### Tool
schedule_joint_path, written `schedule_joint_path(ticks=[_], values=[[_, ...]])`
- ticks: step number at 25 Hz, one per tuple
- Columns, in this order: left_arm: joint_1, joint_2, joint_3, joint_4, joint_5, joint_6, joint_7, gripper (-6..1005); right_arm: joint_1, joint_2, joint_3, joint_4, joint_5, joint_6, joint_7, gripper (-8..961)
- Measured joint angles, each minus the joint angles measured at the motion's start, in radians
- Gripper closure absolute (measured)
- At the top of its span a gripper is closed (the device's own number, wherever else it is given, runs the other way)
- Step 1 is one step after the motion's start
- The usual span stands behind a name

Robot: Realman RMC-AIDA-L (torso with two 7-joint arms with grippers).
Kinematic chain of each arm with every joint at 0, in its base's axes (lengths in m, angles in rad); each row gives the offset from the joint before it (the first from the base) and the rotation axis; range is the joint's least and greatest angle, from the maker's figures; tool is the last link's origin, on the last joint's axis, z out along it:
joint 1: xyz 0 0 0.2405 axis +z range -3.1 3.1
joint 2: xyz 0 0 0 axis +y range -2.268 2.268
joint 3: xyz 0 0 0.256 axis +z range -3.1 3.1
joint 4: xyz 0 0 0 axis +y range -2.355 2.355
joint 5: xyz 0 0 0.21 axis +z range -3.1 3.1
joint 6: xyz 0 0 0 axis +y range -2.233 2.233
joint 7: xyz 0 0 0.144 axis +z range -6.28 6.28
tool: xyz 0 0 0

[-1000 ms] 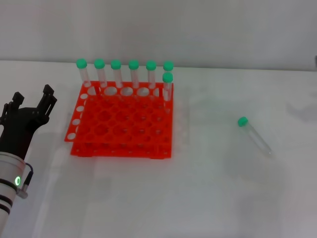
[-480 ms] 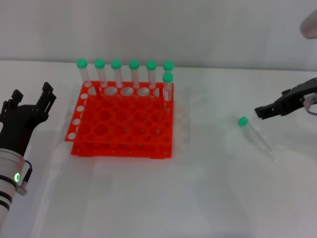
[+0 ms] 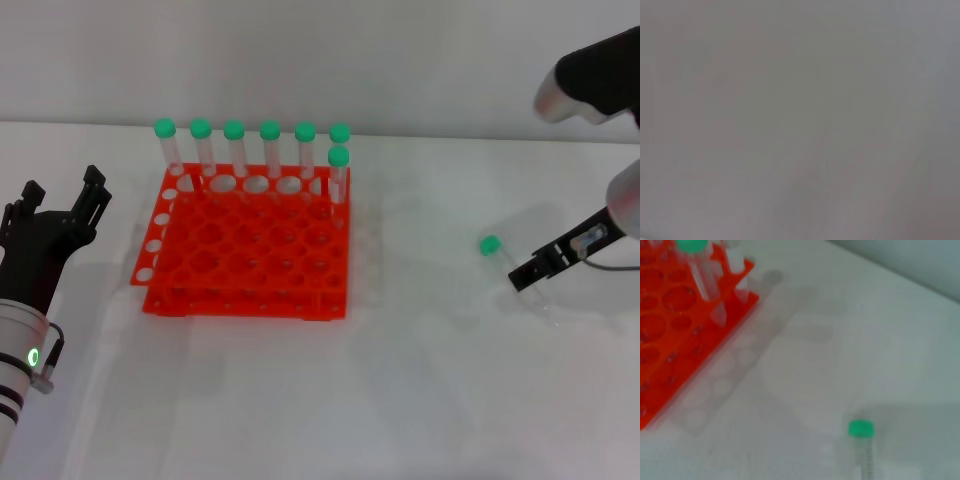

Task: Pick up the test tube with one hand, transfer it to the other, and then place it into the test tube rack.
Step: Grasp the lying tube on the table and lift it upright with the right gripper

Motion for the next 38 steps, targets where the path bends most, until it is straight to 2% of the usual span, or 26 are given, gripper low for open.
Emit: schedule_joint_path(ticks=[8,9,14,21,26,38], values=[[0.0,0.0,0.0,0.001,0.0,0.0,0.002,155,0.077,0.003,-0.012,0.118,0.002,0.002,0.032,181],[0.0,0.0,0.0,0.001,0.0,0.0,0.003,155,0.111,0.003,-0.012,0.174,0.002,-0.008,0.038,189],[0.0,0.0,0.0,0.001,0.0,0.0,0.004,156,0.156,0.001,-0.009,0.259,0.0,-0.029,0.038,225],[-0.01,0.0,0.0,0.002,0.003,0.0,0.005,158,0.181,-0.003,-0.007,0.352,-0.006,-0.061,0.035,277],[-0.013,0.001,0.0,0.008,0.005,0.001,0.005,160,0.205,-0.003,-0.007,0.387,-0.01,-0.083,0.032,355],[-0.014,0.001,0.0,0.012,0.008,0.001,0.0,163,0.268,0.003,-0.007,0.515,-0.003,-0.13,0.032,371]])
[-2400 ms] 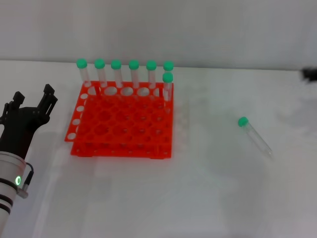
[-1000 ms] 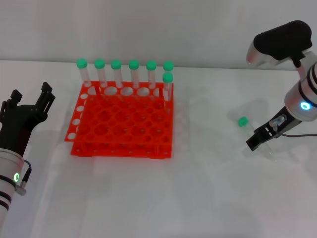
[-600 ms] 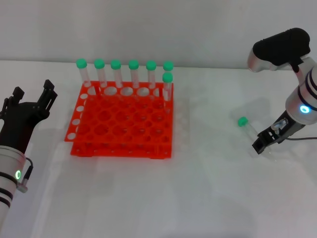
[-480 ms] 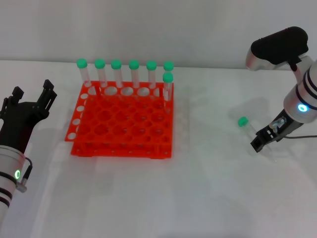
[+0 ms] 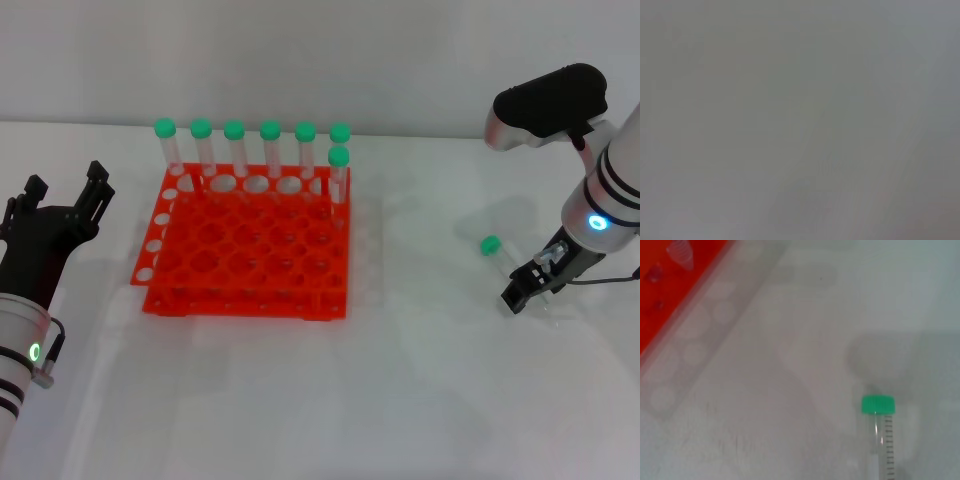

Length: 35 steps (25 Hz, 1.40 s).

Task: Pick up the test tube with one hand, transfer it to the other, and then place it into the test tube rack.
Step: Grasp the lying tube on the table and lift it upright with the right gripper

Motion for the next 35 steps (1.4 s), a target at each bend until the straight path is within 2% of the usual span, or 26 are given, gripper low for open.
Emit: schedule_joint_path(ticks=[7,13,18,24,34,35], values=[[-0.006,0.0,0.0,0.002,0.0,0.0,0.0,165,0.007,0.0,-0.001,0.025,0.001,-0.01,-0.001,385],[-0.009,0.001,0.0,0.002,0.003,0.0,0.001,166,0.014,0.0,-0.001,0.05,0.002,-0.01,-0.002,447],[-0.009,0.002,0.0,0.004,0.004,0.0,0.001,168,0.017,0.0,-0.003,0.051,0.002,-0.011,-0.012,608],[-0.007,0.002,0.0,0.006,0.004,-0.001,0.001,169,0.018,-0.001,-0.004,0.049,0.001,-0.013,-0.021,756],[-0.001,0.001,0.004,0.005,0.003,-0.013,-0.002,172,-0.006,-0.004,0.003,-0.001,0.001,-0.001,-0.044,753],[0.0,0.001,0.005,0.002,0.003,-0.014,-0.003,172,-0.07,-0.008,0.041,-0.128,0.003,0.041,-0.061,753]])
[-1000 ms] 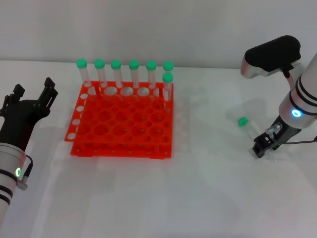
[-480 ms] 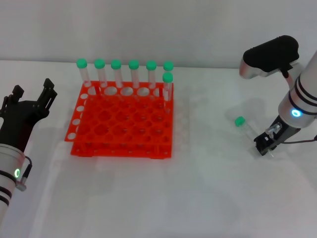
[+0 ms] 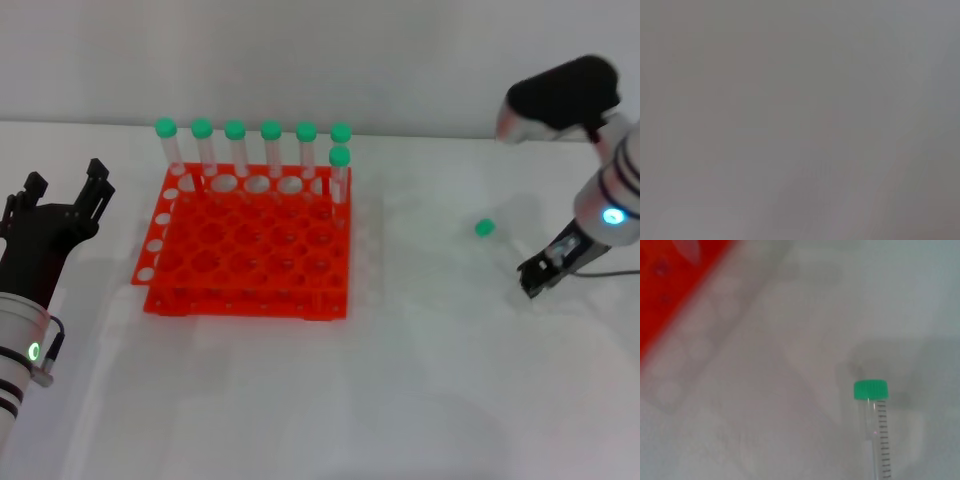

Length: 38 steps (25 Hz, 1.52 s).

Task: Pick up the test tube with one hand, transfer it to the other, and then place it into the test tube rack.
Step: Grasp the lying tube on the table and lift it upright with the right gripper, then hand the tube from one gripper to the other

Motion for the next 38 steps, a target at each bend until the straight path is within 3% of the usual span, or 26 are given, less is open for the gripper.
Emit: schedule_joint_path(ticks=[5,8,12,16,19,24,30,38], values=[[0.0,0.0,0.002,-0.01,0.034,-0.034,-0.023,173,-0.222,0.004,0.12,-0.386,0.035,0.052,-0.093,752],[-0.001,0.001,0.002,-0.01,0.073,-0.08,-0.041,174,-0.383,0.0,0.167,-0.556,0.161,0.013,-0.193,751],[-0.007,0.003,0.002,-0.01,0.119,-0.132,-0.087,175,-0.57,0.002,0.224,-0.59,0.426,-0.108,-0.422,750],[-0.019,0.007,0.002,-0.01,0.185,-0.152,-0.128,176,-0.703,0.001,0.225,-0.502,0.73,-0.229,-0.75,749],[-0.021,0.009,0.001,-0.002,0.24,-0.189,-0.158,177,-0.726,0.0,0.243,-0.392,0.911,-0.24,-0.964,749],[-0.048,0.008,0.003,-0.007,0.28,-0.2,-0.181,179,-0.733,-0.002,0.374,-0.087,1.236,-0.18,-1.358,747],[-0.089,0.008,0.002,-0.008,0.303,-0.172,-0.287,180,-0.701,-0.002,0.537,0.246,1.417,-0.087,-1.731,746],[-0.111,0.014,-0.002,0.001,0.408,-0.17,-0.336,182,-0.676,-0.002,0.549,0.503,1.698,-0.043,-2.163,744]])
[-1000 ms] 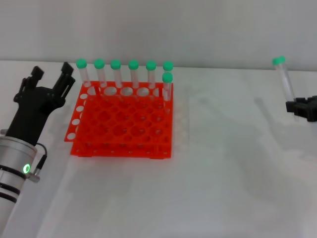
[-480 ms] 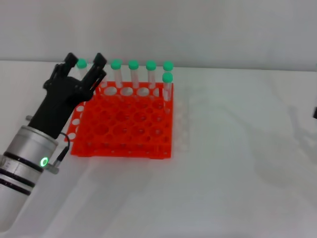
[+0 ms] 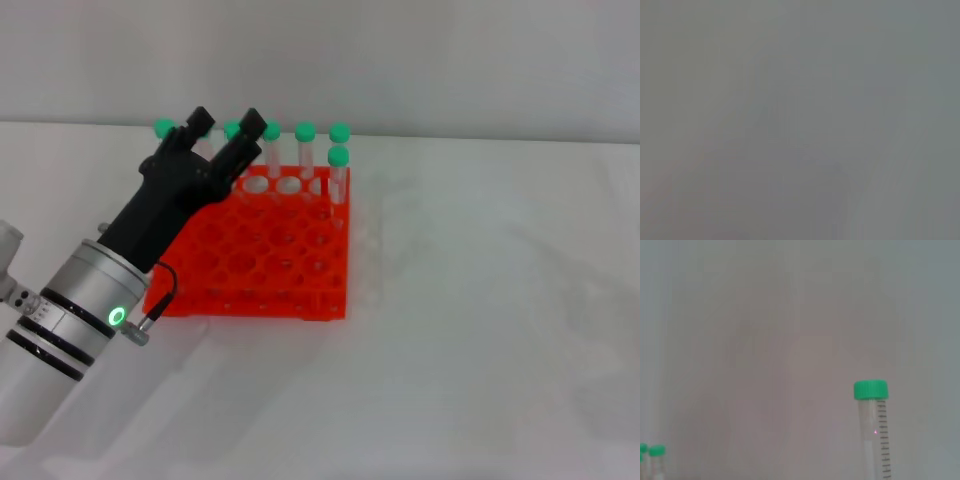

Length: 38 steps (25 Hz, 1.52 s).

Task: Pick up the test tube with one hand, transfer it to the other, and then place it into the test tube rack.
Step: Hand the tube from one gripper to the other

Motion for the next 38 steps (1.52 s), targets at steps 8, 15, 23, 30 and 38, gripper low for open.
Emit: schedule_joint_path(ticks=[8,15,23,30,38], values=[[-0.012,0.016,-0.002,0.021,0.104,-0.012,0.017,184,0.021,0.001,0.002,0.087,0.055,-0.008,-0.148,742],[-0.07,0.014,0.0,0.025,0.194,0.013,0.022,186,0.027,0.002,0.013,0.095,0.069,-0.009,-0.159,740],[-0.118,-0.006,0.001,0.012,0.237,0.048,0.023,188,0.039,0.003,0.014,0.096,0.07,-0.008,-0.16,738],[-0.193,-0.011,-0.001,-0.093,0.382,0.184,0.02,190,0.047,0.006,0.008,0.116,0.071,0.069,-0.157,736],[-0.195,-0.013,-0.002,-0.223,0.497,0.237,-0.047,192,0.06,0.01,-0.091,0.16,0.057,0.196,-0.16,734]])
